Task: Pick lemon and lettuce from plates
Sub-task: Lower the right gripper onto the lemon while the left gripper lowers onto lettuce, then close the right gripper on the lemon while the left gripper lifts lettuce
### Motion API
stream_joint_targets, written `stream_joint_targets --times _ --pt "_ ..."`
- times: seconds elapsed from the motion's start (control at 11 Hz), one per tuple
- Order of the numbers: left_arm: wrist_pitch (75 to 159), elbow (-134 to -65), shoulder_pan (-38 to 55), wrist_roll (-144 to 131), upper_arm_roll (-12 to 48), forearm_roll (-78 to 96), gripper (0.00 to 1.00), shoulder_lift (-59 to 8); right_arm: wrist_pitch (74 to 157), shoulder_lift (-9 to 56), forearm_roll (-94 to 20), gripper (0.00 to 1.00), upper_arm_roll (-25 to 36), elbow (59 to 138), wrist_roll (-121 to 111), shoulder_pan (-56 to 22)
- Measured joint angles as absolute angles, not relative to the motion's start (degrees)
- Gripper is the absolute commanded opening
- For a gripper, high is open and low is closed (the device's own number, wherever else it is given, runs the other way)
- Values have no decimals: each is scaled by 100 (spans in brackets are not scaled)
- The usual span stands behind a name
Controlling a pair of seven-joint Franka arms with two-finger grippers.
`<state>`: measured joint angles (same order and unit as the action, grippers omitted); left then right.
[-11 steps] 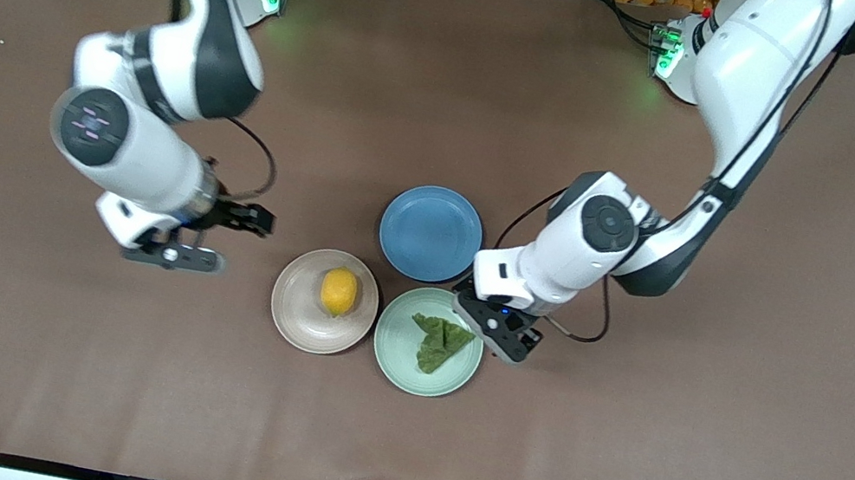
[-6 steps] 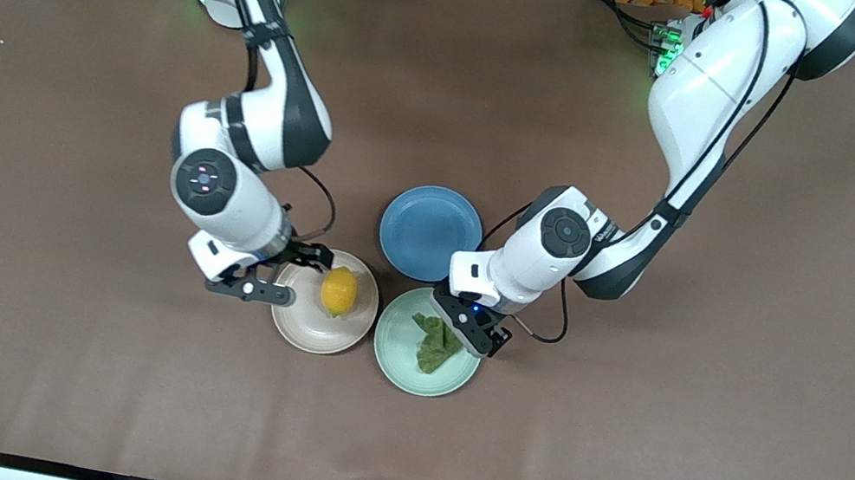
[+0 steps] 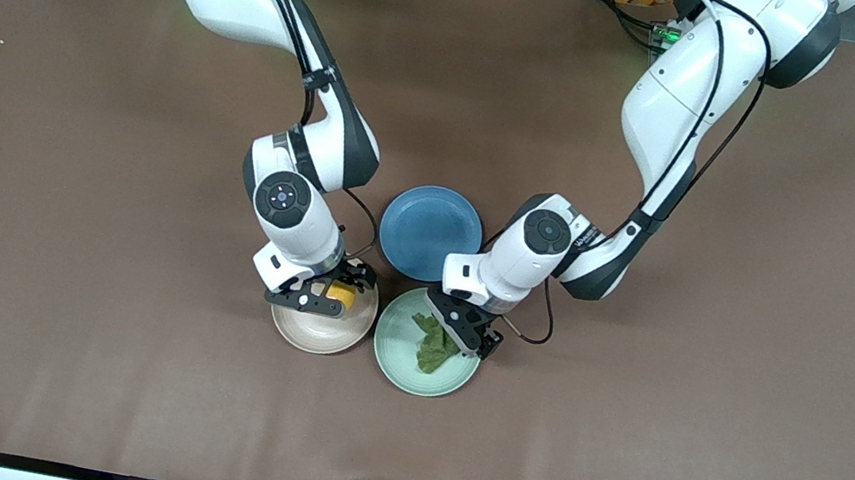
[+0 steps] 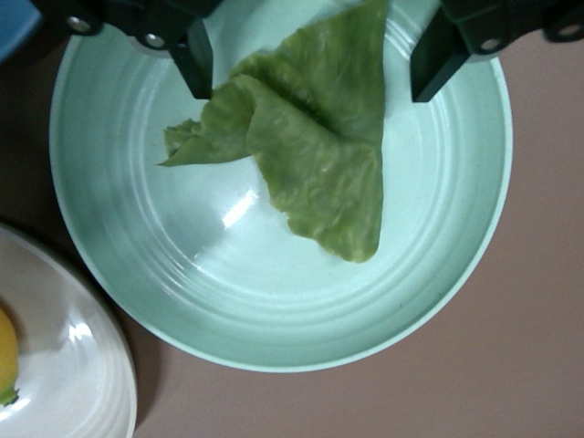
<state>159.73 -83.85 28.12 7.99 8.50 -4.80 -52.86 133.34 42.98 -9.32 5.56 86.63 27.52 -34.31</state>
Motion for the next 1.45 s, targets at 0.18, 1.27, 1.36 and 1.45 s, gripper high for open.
stream_joint_targets --times 0.18,1.27,1.36,1.45 --pt "15974 -8368 2847 799 814 -481 40 -5285 13407 4373 -948 100 585 8655 2753 -3428" --pt "15977 -8211 2857 800 799 -502 0 -5262 13824 4701 -973 100 608 8650 2754 -3434" --pt "15889 -8184 2838 800 795 -502 0 -5202 13891 4719 -973 95 606 8650 2754 -3444" --pt "15661 -8157 2821 800 790 -502 0 -5116 13911 4722 -973 90 605 8650 2754 -3454"
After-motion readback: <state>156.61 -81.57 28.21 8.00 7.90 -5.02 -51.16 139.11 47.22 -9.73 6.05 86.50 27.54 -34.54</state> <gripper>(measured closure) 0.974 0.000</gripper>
